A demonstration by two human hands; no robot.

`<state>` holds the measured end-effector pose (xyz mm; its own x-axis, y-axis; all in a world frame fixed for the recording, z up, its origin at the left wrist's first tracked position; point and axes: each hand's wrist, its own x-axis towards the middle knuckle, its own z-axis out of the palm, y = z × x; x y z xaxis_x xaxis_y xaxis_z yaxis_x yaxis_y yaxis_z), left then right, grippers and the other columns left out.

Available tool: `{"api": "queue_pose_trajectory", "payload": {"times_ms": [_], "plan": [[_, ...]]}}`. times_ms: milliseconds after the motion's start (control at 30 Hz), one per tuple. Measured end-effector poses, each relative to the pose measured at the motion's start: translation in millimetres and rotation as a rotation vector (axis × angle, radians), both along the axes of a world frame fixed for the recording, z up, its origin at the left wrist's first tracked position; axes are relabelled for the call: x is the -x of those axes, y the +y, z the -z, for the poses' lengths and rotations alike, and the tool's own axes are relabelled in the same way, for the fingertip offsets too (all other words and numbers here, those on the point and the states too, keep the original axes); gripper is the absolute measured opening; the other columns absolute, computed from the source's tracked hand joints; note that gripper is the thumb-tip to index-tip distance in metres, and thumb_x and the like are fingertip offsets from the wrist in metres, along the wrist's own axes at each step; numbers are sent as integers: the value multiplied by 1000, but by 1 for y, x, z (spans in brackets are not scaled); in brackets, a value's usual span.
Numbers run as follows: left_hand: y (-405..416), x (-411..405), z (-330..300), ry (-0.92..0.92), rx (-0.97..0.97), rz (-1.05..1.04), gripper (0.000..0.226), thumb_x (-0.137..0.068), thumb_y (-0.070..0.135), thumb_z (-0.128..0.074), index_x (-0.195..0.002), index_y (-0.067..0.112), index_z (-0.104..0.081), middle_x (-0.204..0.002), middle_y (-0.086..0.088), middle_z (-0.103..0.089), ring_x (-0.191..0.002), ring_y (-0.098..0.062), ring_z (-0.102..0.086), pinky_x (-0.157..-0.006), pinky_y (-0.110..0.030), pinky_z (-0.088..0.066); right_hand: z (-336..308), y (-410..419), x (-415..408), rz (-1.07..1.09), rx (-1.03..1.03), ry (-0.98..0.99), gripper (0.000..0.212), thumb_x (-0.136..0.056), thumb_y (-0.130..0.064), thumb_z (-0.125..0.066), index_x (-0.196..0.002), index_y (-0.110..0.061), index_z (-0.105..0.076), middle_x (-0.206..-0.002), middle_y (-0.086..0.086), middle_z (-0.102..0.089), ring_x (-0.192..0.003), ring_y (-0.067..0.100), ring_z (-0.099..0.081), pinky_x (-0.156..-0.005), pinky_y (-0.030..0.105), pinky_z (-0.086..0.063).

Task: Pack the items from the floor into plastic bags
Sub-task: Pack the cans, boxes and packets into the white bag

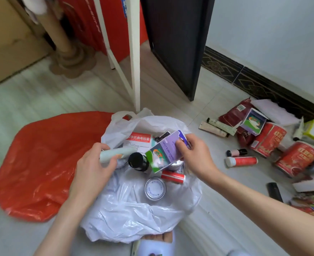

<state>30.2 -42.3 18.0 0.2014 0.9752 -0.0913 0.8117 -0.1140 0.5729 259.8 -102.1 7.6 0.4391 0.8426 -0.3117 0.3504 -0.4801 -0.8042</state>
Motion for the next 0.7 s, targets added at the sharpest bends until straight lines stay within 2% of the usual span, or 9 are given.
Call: {"api": "queue_pose_trajectory", "payload": {"times_ms": [100, 200, 367, 400, 467, 533, 700], "plan": [[-6, 6, 16, 51, -24, 44, 22, -76, 15, -71, -92, 14, -56, -84, -5, -61, -78, -29, -56, -64, -33, -39, 11, -15, 4, -64, 87, -14, 21, -92, -17, -47, -76, -9, -57, -65, -1, -53, -64, 15, -47, -58, 26, -35], [-8, 7, 24, 57, -15, 66, 21, -74, 8, -70, -90, 13, -58, -83, -2, -60, -78, -27, -56, -65, -29, -34, 17, -22, 5, -55, 103, 39, 26, -93, -16, -46, -68, -18, -51, -64, -5, -51, -62, 14, -47, -60, 25, -38], [-8, 2, 31, 59, 6, 95, 22, -77, 11, -69, -97, 14, -59, -90, -2, -62, -81, -24, -56, -68, -29, -36, 22, -13, 0, 10, 123, 168, 23, -95, -20, -44, -74, -19, -54, -77, 6, -61, -76, 26, -58, -76, 44, -51], [-8, 1, 32, 55, -1, 107, 24, -78, 11, -70, -100, 14, -61, -94, -3, -64, -85, -25, -57, -71, -28, -38, 23, -13, 0, -2, 103, 141, 22, -95, -20, -44, -76, -18, -54, -79, 8, -62, -77, 28, -59, -75, 44, -51], [-7, -1, 37, 50, -20, 130, 29, -77, 8, -70, -105, 11, -64, -102, -7, -64, -90, -27, -59, -77, -24, -37, 22, -15, 1, -72, 31, 37, 23, -95, -18, -45, -73, -20, -50, -73, 2, -58, -72, 22, -55, -69, 35, -46], [-3, -2, 41, 55, -43, 149, 31, -77, 6, -70, -107, 8, -66, -104, -9, -63, -89, -28, -60, -78, -18, -34, 20, -22, 0, -171, -10, -49, 23, -94, -17, -46, -71, -18, -46, -70, 2, -56, -68, 19, -51, -63, 30, -39], [2, -9, 46, 69, -137, 165, 30, -73, 1, -73, -102, 3, -66, -97, -14, -64, -90, -33, -59, -80, -24, -34, 23, -48, -8, -392, -35, -220, 14, -94, -17, -48, -81, -13, -47, -76, 8, -61, -71, 26, -54, -65, 35, -39]]}}
